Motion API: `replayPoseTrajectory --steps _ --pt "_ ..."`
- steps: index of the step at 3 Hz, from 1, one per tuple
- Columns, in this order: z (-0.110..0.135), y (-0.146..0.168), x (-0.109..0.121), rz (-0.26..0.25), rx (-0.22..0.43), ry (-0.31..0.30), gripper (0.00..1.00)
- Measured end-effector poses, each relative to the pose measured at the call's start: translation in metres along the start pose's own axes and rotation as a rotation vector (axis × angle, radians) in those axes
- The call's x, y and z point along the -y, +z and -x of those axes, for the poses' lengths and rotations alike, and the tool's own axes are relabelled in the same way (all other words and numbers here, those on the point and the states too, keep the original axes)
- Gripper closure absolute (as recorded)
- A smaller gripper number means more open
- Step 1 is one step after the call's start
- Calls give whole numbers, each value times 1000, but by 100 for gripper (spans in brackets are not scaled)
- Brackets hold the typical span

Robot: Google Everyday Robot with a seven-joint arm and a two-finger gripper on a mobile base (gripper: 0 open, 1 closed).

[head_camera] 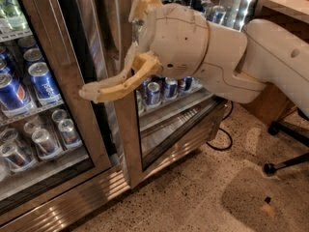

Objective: Open right fridge door

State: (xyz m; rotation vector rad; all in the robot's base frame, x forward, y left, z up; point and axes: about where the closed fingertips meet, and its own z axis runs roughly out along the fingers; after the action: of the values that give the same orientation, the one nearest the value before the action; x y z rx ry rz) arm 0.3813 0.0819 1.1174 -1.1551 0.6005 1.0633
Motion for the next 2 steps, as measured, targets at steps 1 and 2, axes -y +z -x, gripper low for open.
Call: replayPoseTrajectory --steps 1,2 --pt "1 -2 0 -5 -5 -1 0" --pt "1 -2 0 -5 -5 -1 0"
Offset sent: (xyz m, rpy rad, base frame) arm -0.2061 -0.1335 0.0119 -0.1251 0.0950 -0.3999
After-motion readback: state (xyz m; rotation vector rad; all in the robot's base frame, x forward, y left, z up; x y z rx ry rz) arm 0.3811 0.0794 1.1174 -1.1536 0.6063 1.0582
